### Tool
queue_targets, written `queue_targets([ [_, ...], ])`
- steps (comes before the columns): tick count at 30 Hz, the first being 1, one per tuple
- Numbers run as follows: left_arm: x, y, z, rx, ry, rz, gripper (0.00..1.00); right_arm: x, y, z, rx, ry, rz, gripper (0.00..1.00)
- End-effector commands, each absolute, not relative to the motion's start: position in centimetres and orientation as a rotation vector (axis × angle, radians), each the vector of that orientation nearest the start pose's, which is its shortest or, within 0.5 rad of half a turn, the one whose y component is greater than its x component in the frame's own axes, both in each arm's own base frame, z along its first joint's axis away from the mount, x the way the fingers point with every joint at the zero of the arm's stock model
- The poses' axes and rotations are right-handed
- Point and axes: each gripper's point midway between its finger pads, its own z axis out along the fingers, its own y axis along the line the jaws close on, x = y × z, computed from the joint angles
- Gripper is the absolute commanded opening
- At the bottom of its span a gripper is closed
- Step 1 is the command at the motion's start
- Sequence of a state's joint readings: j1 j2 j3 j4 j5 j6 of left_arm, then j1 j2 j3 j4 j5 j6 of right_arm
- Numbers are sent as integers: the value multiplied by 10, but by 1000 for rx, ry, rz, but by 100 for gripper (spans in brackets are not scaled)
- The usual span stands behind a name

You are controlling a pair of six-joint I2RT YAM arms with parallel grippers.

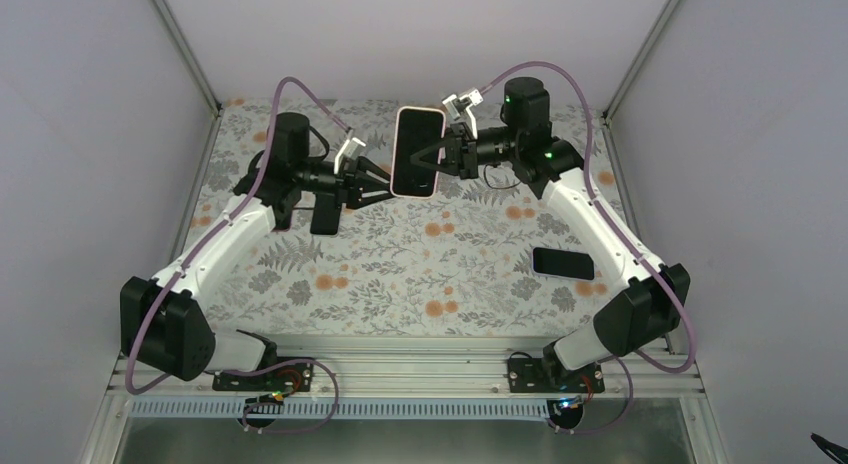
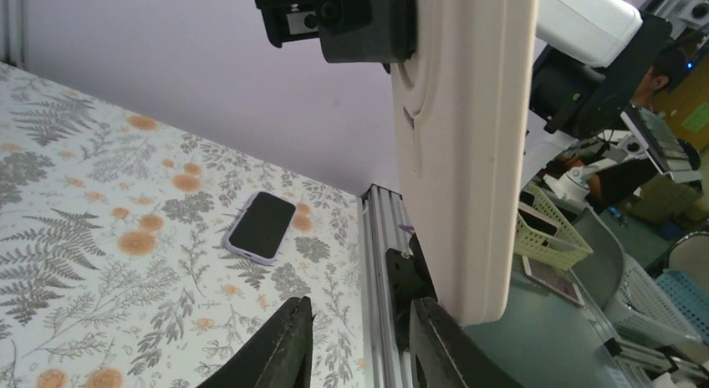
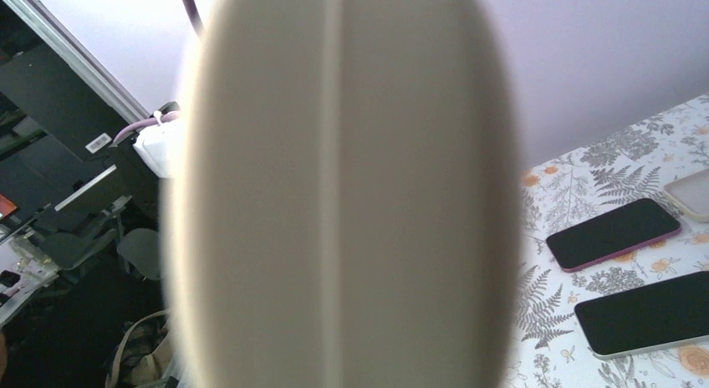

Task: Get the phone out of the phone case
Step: Remove the phone case from the phone.

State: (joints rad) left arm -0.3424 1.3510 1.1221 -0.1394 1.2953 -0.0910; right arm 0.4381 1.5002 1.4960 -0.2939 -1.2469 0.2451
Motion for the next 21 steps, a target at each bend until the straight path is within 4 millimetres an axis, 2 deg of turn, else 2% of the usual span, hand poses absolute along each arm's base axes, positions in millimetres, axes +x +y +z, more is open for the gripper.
queue_targets([
  [1, 230, -269, 345, 1225, 1461, -1527, 32, 252, 302, 418, -1143, 1548, 1596, 4],
  [13, 216, -274, 348, 1328, 1382, -1472, 34, 243, 301, 413, -1185, 1532, 1638, 4],
  [18, 219, -275, 348, 1323, 1393, -1459, 34, 237, 301, 415, -1208, 1517, 1653, 4],
  [21, 220, -276, 348, 1322, 1395, -1457, 31, 234, 302, 415, -1218, 1513, 1659, 4],
])
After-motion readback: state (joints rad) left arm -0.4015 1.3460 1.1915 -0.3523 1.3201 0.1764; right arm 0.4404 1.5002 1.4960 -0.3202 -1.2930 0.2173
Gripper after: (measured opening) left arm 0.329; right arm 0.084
